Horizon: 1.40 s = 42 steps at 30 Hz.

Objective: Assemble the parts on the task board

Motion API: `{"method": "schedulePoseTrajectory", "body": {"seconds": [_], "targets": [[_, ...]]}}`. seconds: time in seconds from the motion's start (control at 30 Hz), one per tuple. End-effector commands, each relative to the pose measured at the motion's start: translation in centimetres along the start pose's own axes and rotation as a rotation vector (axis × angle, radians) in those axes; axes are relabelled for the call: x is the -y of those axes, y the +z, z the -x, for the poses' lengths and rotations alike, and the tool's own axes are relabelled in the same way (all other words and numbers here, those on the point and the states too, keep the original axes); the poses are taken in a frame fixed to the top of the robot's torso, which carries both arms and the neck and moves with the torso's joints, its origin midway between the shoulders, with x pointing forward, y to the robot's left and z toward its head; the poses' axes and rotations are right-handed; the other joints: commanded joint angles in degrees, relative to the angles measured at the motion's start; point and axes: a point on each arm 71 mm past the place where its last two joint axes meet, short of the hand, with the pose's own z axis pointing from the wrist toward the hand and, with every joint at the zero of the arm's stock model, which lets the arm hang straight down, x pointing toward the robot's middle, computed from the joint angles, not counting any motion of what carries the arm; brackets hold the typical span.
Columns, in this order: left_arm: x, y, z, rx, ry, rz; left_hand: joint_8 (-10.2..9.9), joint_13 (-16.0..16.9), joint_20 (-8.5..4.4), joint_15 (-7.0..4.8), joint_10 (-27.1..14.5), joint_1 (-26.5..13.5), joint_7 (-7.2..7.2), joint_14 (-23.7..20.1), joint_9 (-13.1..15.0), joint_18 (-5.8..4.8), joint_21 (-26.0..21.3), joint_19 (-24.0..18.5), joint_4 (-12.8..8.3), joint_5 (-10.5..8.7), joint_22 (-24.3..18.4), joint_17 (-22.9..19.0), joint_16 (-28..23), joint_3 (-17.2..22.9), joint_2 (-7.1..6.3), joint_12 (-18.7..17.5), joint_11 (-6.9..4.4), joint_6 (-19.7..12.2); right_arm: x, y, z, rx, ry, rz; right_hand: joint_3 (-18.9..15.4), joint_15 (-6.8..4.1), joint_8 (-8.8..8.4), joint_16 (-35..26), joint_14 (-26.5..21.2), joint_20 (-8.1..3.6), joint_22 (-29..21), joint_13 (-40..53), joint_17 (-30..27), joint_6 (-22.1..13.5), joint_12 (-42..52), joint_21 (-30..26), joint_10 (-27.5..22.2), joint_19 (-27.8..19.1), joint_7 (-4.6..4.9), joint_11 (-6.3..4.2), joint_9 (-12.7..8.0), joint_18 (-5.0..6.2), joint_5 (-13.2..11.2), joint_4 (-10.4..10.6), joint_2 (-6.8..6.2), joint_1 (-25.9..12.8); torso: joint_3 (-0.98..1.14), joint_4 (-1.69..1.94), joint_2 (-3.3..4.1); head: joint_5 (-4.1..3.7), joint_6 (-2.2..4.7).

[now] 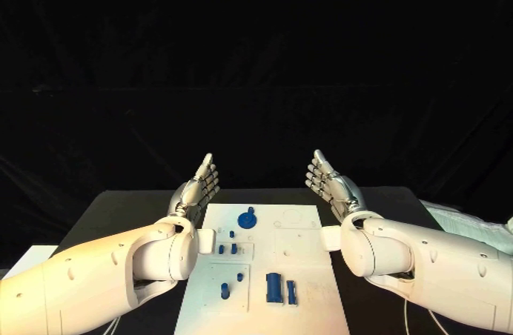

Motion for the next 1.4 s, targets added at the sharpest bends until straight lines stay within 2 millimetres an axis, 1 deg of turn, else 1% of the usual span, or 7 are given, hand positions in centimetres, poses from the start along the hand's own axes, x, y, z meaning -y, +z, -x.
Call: {"method": "schedulePoseTrajectory", "body": {"seconds": [0.03, 0.07, 0.17, 0.83, 0.87, 0.97, 1.4], "targets": [[0.60, -0.16, 0.11, 0.047, 0.073, -0.072, -0.4, -0.1, -2.72, -0.20, -6.5, -8.0, -0.65, -6.1, -0.1, -3.10, -0.3, -5.2, 0.0, -0.38, -2.2, -0.1, -0.8, -1.9, 0.05, -0.3, -0.42, -6.0, -0.24, -0.13, 0.38, 0.070, -0.007, 0.031, -3.0, -0.12, -0.41, -0.2, -6.5, -1.70, -0.3, -0.2, -0.6, -5.6, -0.4, -0.7, -6.2, -6.2, -1.08, -0.43, -0.2, -3.43, -1.1, -0.1, 0.01, -8.3, 0.01, 0.02, -0.02, 0.01, 0.00], [0.60, -0.16, 0.11, 0.047, 0.073, -0.072, -0.4, -0.1, -2.72, -0.20, -7.0, -8.6, -0.65, -6.6, -0.1, -3.10, -0.3, -5.7, 0.0, -0.38, -2.4, -0.1, -0.8, -6.0, 0.05, -0.3, -0.42, -6.5, -0.24, -0.13, 0.38, 0.070, -0.007, 0.031, -3.0, -0.12, -0.41, -0.2, -7.0, -1.70, -0.3, -0.2, -0.6, -6.0, -0.4, -0.7, -6.7, -6.7, -1.08, -0.43, -0.2, -3.43, -1.1, -0.1, 0.01, -9.1, 0.01, 0.02, -0.02, 0.01, 0.00], [0.60, -0.16, 0.11, 0.047, 0.073, -0.072, -0.4, -0.1, -2.72, -0.20, -8.8, -10.8, -0.65, -8.2, -0.1, -3.10, -0.3, -7.2, 0.0, -0.38, -6.9, -0.1, -0.8, -6.0, 0.05, -0.3, -0.42, -8.1, -0.24, -0.13, 0.38, 0.070, -0.007, 0.031, -3.0, -0.12, -0.41, -0.2, -8.7, -1.70, -0.3, -0.2, -0.6, -7.5, -0.4, -0.7, -8.4, -8.3, -1.08, -0.43, -0.2, -3.43, -1.1, -0.1, 0.01, -11.3, 0.01, 0.02, -0.02, 0.01, 0.00], [0.60, -0.16, 0.11, 0.047, 0.073, -0.072, -0.4, -0.1, -2.72, -0.20, -15.0, -18.5, -0.65, -14.1, -0.1, -3.10, -0.3, -12.1, 0.0, -0.38, -6.9, -0.1, -0.8, -6.0, 0.05, -0.3, -0.42, -13.9, -0.24, -0.13, 0.38, 0.070, -0.007, 0.031, -3.0, -0.12, -0.41, -0.2, -15.1, -1.70, -0.3, -0.2, -0.6, -12.8, -0.4, -0.7, -14.4, -14.4, -1.08, -0.43, -0.2, -3.43, -1.1, -0.1, 0.01, -19.4, 0.01, 0.02, -0.02, 0.01, 0.00], [0.60, -0.16, 0.11, 0.047, 0.073, -0.072, -0.4, -0.1, -2.72, -0.20, -15.9, -19.4, -0.65, -14.9, -0.1, -3.10, -0.3, -16.6, 0.0, -0.38, -6.9, -0.1, -0.8, -6.0, 0.05, -0.3, -0.42, -14.6, -0.24, -0.13, 0.38, 0.070, -0.007, 0.031, -3.0, -0.12, -0.41, -0.2, -15.4, -1.70, -0.3, -0.2, -0.6, -13.1, -0.4, -0.7, -14.6, -14.6, -1.08, -0.43, -0.2, -3.43, -1.1, -0.1, 0.01, -19.8, 0.01, 0.02, -0.02, 0.01, 0.00], [0.60, -0.16, 0.11, 0.047, 0.073, -0.072, -0.4, -0.1, -2.72, -0.20, -20.3, -25.0, -0.65, -19.1, -0.1, -3.10, -0.3, -16.6, 0.0, -0.38, -6.9, -0.1, -0.8, -6.0, 0.05, -0.3, -0.42, -18.8, -0.24, -0.13, 0.38, 0.070, -0.007, 0.031, -3.0, -0.12, -0.41, -0.2, -20.4, -1.70, -0.3, -0.2, -0.6, -17.4, -0.4, -0.7, -19.5, -19.4, -1.08, -0.43, -0.2, -3.43, -1.1, -0.1, 0.01, -26.3, 0.01, 0.02, -0.02, 0.01, 0.00], [0.60, -0.16, 0.11, 0.047, 0.073, -0.072, -0.4, -0.1, -2.72, -0.20, -20.3, -25.0, -0.65, -19.1, -0.1, -3.10, -0.3, -16.6, 0.0, -0.38, -6.9, -0.1, -0.8, -6.0, 0.05, -0.3, -0.42, -18.8, -0.24, -0.13, 0.38, 0.070, -0.007, 0.031, -3.0, -0.12, -0.41, -0.2, -20.4, -1.70, -0.3, -0.2, -0.6, -17.4, -0.4, -0.7, -19.5, -19.4, -1.08, -0.43, -0.2, -3.43, -1.1, -0.1, 0.01, -26.3, 0.01, 0.02, -0.02, 0.01, 0.00]]}}
